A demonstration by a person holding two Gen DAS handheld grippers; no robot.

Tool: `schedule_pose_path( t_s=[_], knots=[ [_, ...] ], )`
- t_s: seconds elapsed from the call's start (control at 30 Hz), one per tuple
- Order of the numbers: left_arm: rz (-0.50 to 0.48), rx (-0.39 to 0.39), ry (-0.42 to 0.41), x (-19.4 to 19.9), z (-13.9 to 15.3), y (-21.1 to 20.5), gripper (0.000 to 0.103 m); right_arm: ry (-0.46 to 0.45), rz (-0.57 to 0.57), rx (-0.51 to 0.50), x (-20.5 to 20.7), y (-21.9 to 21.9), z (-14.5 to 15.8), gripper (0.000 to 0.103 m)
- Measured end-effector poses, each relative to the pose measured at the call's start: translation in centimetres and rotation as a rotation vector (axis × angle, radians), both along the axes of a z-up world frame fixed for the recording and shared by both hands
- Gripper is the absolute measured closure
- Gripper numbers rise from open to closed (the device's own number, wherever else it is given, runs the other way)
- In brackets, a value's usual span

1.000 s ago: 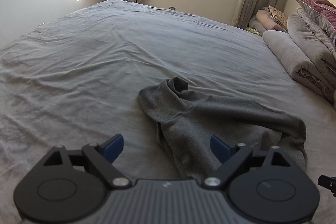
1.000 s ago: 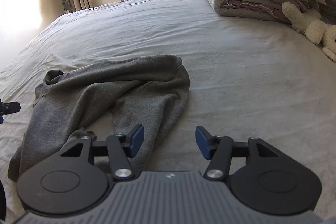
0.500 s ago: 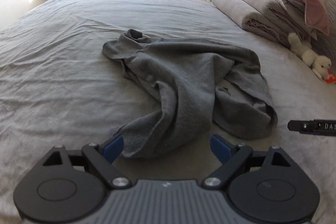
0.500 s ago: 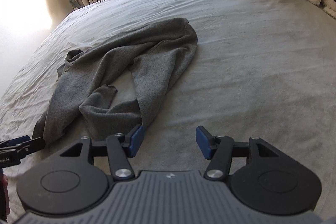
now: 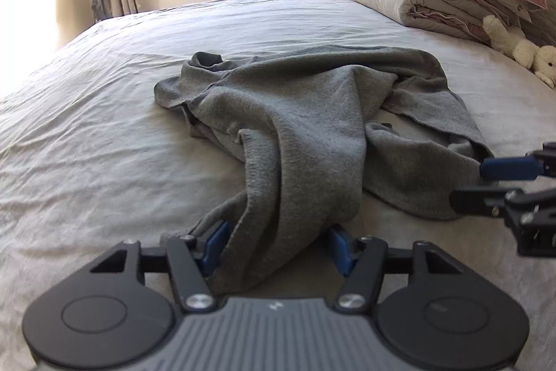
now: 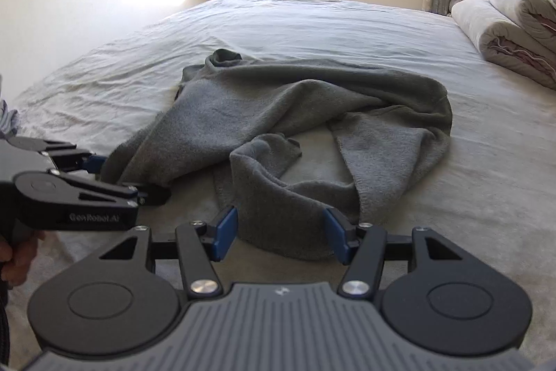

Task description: Fold clothes

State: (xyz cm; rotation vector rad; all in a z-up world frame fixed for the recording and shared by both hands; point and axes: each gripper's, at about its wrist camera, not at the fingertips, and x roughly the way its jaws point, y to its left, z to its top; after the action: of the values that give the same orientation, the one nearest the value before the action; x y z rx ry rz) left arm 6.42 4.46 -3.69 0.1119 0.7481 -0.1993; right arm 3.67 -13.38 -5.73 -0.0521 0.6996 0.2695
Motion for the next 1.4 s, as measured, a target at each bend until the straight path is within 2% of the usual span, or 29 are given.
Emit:
schedule_pose_path(
  t_s=[0.03,0.07,0.1,0.13,0.17,0.2,0.23,0.3,0.47,0.57,0.7,0.77,0.87,0.93,1.07,1.1,1.17,1.2,1.27,1.4],
  knots=[
    [0.014,-0.014,0.003,0.2,0.1,0.1,0.058,0.009,-0.008,-0.023,0.2,0.2,-0.5,0.049],
    [0.020,-0.029,0.009,0.2,0.1,0.0,0.069,0.002,-0.011,-0.036,0.3,0.3,-0.7,0.057],
    [0.019,-0.052,0.020,0.4,0.2,-0.1,0.075,-0.010,-0.013,-0.046,0.4,0.3,-0.8,0.070],
    [0.014,-0.079,0.033,0.5,0.3,-0.1,0.085,-0.015,-0.017,-0.053,0.4,0.2,-0.8,0.078],
    [0.012,-0.102,0.045,0.6,0.4,-0.1,0.087,-0.018,-0.030,-0.056,0.5,0.0,-0.6,0.092],
    [0.006,-0.130,0.058,0.6,0.6,0.0,0.089,-0.022,-0.057,-0.057,0.6,-0.4,-0.4,0.094],
    [-0.002,-0.160,0.071,0.6,0.8,0.1,0.093,-0.027,-0.089,-0.058,0.6,-0.9,-0.2,0.095],
    [-0.025,-0.243,0.085,0.4,1.3,0.4,0.094,-0.039,-0.162,-0.059,0.6,-2.2,0.4,0.095],
    [-0.060,-0.533,0.136,-0.3,2.8,2.6,0.095,-0.086,-0.352,-0.104,0.4,-6.7,2.4,0.096],
    [-0.083,-0.665,0.168,-0.7,3.3,3.5,0.095,-0.090,-0.431,-0.094,0.3,-9.6,3.1,0.096],
    [-0.109,-0.825,0.176,-1.3,3.7,4.4,0.095,-0.096,-0.507,-0.082,0.0,-12.1,3.6,0.096],
    [-0.113,-0.929,0.174,-1.4,3.7,5.2,0.095,-0.104,-0.538,-0.086,-0.1,-12.9,3.8,0.096],
    [-0.091,-1.084,0.189,-1.3,3.1,6.4,0.095,-0.115,-0.585,-0.093,-0.2,-14.1,4.1,0.096],
    [-0.055,-1.156,0.211,-1.2,2.4,7.1,0.095,-0.112,-0.605,-0.088,-0.1,-14.6,4.1,0.096],
    [0.047,-1.200,0.260,-0.9,0.6,8.5,0.095,-0.073,-0.589,-0.064,0.1,-14.4,3.9,0.095],
    [0.073,-1.206,0.272,-0.9,0.2,8.8,0.095,-0.061,-0.571,-0.058,0.2,-14.1,3.9,0.087],
    [0.116,-1.228,0.291,-0.7,-0.5,9.3,0.095,-0.057,-0.536,-0.068,0.2,-13.0,3.9,0.081],
    [0.132,-1.237,0.293,-0.7,-0.7,9.5,0.095,-0.061,-0.517,-0.078,0.2,-12.4,3.9,0.074],
    [0.156,-1.262,0.296,-0.6,-1.0,10.0,0.095,-0.059,-0.476,-0.058,0.3,-11.3,3.8,0.069],
    [0.201,-1.298,0.283,-0.6,-1.2,10.9,0.095,-0.041,-0.383,0.004,0.5,-9.0,3.6,0.069]
  ],
)
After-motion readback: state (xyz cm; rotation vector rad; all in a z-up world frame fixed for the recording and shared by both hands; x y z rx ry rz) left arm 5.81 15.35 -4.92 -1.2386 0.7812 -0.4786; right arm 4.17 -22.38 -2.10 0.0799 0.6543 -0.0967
